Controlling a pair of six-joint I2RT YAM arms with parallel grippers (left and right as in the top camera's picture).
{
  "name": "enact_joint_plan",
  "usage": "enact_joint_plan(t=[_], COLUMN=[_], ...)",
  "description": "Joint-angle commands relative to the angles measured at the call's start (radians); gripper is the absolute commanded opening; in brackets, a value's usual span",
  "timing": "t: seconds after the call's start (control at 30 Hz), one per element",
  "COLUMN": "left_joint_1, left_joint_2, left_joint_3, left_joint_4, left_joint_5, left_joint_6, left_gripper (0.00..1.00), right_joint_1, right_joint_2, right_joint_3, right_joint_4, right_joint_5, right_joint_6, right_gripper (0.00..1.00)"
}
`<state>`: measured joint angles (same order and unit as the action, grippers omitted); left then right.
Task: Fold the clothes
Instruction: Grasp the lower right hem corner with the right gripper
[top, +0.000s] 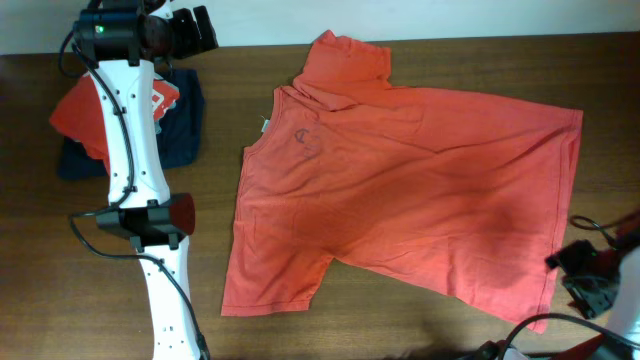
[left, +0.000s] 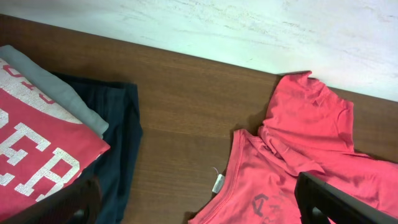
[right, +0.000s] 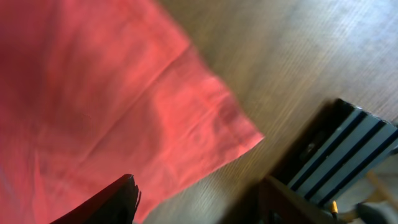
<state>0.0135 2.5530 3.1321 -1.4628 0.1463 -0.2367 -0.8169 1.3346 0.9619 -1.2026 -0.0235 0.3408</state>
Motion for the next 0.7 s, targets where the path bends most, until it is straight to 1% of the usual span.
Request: enact_joint_plan(t=[0.0, 0.13, 0.2, 0.3, 0.57, 0.67], left_joint_1=[0.002, 0.002, 0.002, 0.002, 0.002, 0.002], left_joint_2=[-0.010, -0.010, -0.010, -0.010, -0.010, -0.010], left_joint_3=[-0.005, -0.005, -0.005, -0.005, -0.005, -0.005], left_joint_4=[-0.001, -0.001, -0.001, -0.001, -0.001, -0.001], left_joint_5=[0.007, 0.007, 0.007, 0.007, 0.007, 0.007], left_joint_6=[-0.006, -0.006, -0.006, -0.006, -0.006, -0.006], left_gripper=[0.99, 0.99, 0.99, 0.99, 0.99, 0.99], right_joint_1=[-0.100, -0.146, -0.145, -0.146, -0.146, -0.145], right_joint_2=[0.003, 0.003, 0.003, 0.003, 0.003, 0.003], right_joint_3=[-0.037, -0.090, -0.119, -0.172, -0.327, -0.365], right_joint_4=[0.027, 0.056, 0.059, 0.080, 0.284, 0.345], right_joint_5=[-0.030, -0.027, -0.027, -0.019, 0.089, 0.080], right_joint_6=[0.017, 0.063, 0.106, 0.166, 0.174, 0.173], right_gripper=[0.66, 0.66, 0.63, 0.60, 0.60, 0.60])
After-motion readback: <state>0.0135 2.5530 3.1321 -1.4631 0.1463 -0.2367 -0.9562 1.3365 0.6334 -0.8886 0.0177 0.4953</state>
